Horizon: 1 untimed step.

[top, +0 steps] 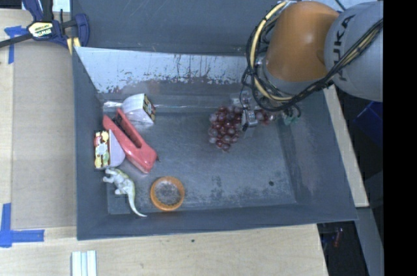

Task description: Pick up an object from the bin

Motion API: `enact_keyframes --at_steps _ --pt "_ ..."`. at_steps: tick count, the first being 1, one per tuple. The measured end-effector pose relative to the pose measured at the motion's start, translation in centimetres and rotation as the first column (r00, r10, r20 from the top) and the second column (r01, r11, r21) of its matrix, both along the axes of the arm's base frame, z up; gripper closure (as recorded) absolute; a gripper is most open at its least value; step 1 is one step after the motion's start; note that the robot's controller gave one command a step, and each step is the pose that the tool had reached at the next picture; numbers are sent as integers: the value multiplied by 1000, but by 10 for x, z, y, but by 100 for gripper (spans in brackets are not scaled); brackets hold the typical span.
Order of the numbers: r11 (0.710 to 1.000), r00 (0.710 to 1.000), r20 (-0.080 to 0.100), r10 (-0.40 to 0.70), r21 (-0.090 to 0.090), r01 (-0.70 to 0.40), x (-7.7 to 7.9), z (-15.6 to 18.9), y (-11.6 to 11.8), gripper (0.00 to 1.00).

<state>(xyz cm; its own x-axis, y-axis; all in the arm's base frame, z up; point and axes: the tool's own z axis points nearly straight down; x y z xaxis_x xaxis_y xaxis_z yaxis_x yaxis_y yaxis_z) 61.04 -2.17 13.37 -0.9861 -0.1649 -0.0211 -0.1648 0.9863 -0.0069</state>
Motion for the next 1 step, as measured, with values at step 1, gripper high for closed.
enact_keyframes --at_steps 1 --pt "1000 1000 7 0 0 0 1 32 0 100"
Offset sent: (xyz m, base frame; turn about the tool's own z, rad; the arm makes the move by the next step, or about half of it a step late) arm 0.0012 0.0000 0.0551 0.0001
